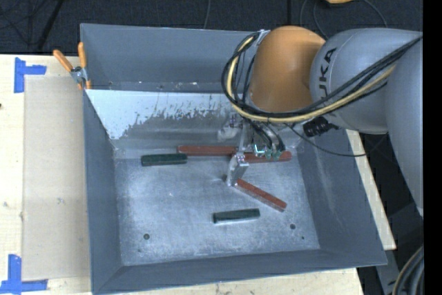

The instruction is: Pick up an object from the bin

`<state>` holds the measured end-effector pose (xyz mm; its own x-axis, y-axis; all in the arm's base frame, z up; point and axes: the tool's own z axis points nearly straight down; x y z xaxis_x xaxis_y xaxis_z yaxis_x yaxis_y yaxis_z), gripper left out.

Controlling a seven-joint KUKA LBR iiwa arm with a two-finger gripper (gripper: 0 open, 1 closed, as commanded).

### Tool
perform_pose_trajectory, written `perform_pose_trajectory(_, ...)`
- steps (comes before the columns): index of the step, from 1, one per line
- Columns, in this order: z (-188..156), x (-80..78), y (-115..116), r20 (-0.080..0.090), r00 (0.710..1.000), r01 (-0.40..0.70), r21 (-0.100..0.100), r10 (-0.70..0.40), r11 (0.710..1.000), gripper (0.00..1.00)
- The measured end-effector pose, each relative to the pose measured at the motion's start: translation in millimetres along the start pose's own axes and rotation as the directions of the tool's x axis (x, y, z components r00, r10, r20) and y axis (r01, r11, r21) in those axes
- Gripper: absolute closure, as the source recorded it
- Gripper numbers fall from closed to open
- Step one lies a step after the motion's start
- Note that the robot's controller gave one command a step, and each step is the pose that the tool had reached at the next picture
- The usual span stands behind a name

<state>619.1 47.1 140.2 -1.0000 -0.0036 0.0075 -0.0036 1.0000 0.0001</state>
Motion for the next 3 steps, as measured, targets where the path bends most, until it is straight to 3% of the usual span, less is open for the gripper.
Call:
perform_pose_trajectory(1, -4.4, -1.8, -0.2, 0.007, 1.0, -0.001, 0.0, 0.001, 1.0, 0.0)
perform_pose_trajectory(2, 47.2, 37.6, -33.9, 0.012, 0.968, -0.25, -0.004, 0.25, 0.968, 0.0)
perform_pose_trajectory(3, 64.0, 47.6, -45.1, 0.014, 0.953, -0.301, -0.005, 0.301, 0.954, 0.0)
